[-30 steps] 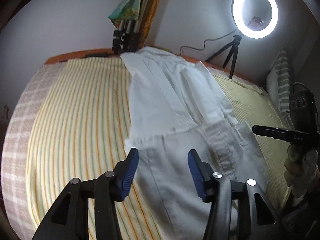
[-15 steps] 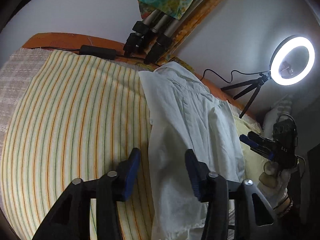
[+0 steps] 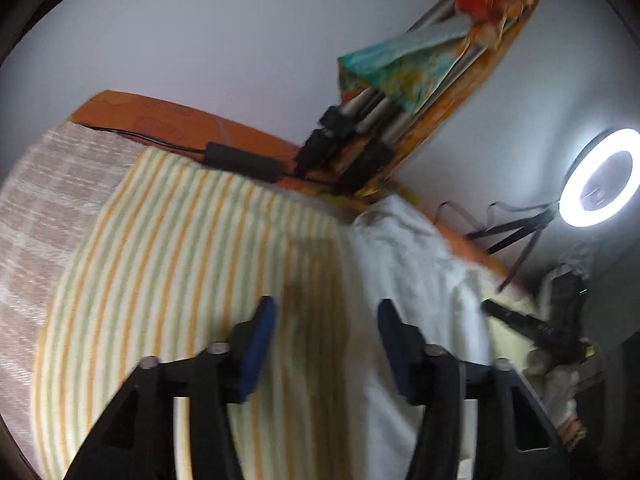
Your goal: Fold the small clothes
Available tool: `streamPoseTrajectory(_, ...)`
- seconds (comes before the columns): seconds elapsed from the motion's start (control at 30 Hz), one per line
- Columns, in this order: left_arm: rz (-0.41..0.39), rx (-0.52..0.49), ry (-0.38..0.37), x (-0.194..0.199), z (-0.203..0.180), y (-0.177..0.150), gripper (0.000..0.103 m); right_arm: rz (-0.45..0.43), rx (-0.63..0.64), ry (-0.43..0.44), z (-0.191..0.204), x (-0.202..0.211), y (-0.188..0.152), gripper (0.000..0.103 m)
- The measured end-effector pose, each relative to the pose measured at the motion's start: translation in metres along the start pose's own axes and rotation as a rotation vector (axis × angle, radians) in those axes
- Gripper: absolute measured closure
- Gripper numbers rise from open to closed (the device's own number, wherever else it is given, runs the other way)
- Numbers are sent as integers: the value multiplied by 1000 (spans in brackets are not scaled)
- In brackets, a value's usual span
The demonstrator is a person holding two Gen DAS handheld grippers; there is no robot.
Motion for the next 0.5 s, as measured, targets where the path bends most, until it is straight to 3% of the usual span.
streamPoseTrajectory(0.07,15,19,-37,-8,-1,2,35,3,-35,71,1,3,3,71)
streamPoseTrajectory(0.13,50,29,-38,-23,-1,5,39,-8,-52,71,-2,-1,8,64)
streamPoseTrajectory(0.23,60,87,-83,-44,-2,11,65,5,-95,93,-4,-11,12,64)
streamPoseTrajectory(0.27,59,95,-86,-48,-2,13,84,2,-106,95,-5,-15,13,64)
streamPoseTrajectory(0.3,60,87,-74,-52,-2,15,103,7,-105,92,-5,-19,14,66)
streamPoseTrajectory(0.33,61,70,-58,-54,-4,17,103,14,-101,87,-4,-23,14,87)
streamPoseTrajectory(0.37,57,34,-35,-53,-9,21,103,30,-91,82,-2,-27,14,99)
streamPoseTrajectory(0.43,49,-37,11,-51,-14,26,103,28,-50,47,0,-26,15,100)
streamPoseTrajectory(0.5,77,-28,58,-57,-5,23,103,11,-4,-8,1,-28,20,100)
Point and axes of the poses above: each gripper's, at about its wrist camera, not at the fingertips, and x roughly against the way its jaws point, z to its left, y to its top, the point moved 8 cm from there along -x, roughly the way its jaws point, and after that the axes turned 10 degrees about -x, right-handed, at the moved point
